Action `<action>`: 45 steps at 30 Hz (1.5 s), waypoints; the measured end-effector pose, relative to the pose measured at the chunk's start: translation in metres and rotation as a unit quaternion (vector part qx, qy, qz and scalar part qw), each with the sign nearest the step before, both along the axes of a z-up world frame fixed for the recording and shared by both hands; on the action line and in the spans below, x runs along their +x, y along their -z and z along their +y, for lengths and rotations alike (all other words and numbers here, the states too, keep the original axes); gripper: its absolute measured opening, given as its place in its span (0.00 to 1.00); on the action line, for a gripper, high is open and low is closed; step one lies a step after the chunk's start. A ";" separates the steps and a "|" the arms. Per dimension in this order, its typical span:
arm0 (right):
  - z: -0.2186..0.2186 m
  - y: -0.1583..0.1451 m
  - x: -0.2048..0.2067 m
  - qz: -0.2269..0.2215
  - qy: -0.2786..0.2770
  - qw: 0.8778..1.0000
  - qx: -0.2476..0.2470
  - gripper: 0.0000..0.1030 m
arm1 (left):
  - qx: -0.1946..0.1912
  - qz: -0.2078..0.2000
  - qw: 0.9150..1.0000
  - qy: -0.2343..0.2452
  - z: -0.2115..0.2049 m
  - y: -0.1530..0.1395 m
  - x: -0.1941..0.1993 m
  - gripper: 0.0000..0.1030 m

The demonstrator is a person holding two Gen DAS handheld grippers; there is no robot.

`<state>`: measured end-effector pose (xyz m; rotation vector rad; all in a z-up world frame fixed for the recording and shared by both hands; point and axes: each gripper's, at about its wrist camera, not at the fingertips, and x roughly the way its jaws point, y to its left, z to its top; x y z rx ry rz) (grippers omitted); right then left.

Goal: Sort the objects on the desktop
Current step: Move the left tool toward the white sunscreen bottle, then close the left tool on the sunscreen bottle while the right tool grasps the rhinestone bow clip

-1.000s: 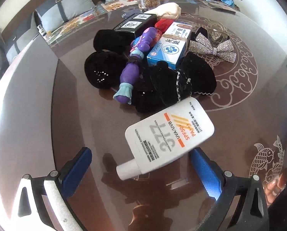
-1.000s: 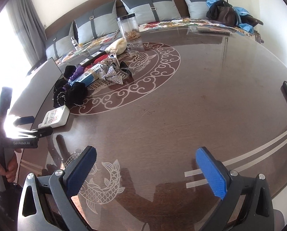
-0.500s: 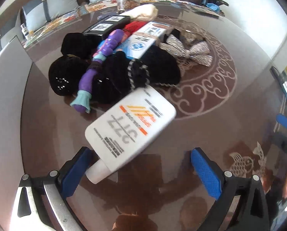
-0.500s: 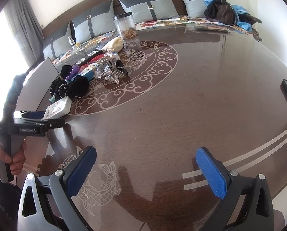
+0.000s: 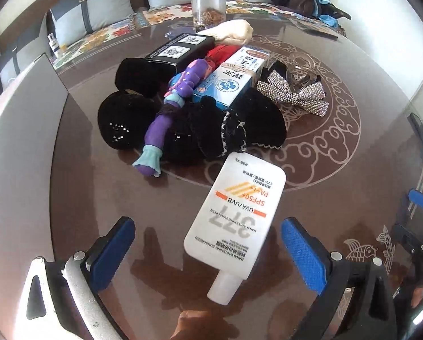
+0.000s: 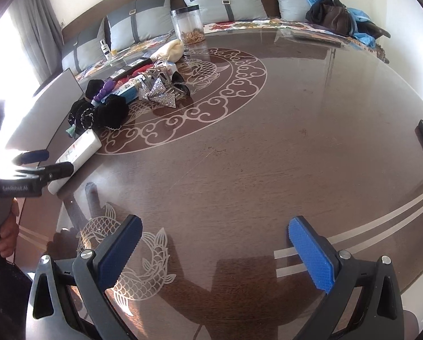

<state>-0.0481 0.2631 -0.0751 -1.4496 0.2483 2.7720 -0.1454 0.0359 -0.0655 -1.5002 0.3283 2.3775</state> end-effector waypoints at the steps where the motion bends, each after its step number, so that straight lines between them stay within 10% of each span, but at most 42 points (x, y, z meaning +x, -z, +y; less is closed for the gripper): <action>1: -0.001 0.000 -0.001 -0.001 -0.001 1.000 0.005 1.00 | -0.013 -0.006 1.000 0.010 0.007 0.005 -0.001 1.00; 16: -0.019 0.009 0.002 0.008 -0.015 0.997 0.074 1.00 | 0.029 0.037 0.998 -0.029 0.014 0.012 0.011 0.98; 19: -0.019 0.011 0.011 0.041 -0.015 0.996 0.077 1.00 | 0.041 0.065 0.997 -0.032 0.014 0.003 0.021 0.54; 28: -0.019 0.006 0.001 0.005 -0.050 0.997 0.059 1.00 | 0.072 0.076 0.991 -0.082 -0.021 0.003 0.077 0.49; 35: -0.043 -0.023 -0.106 0.042 -0.155 0.984 0.081 1.00 | 0.083 0.078 0.989 -0.089 -0.032 0.004 0.086 0.49; 40: -0.073 -0.014 -0.189 -0.014 -0.244 0.963 0.112 1.00 | 0.097 0.082 0.988 -0.088 -0.035 0.006 0.088 0.49; 45: -0.083 -0.006 -0.203 -0.040 -0.268 0.960 0.067 0.52 | 0.127 0.084 0.982 -0.109 -0.044 0.005 0.085 0.49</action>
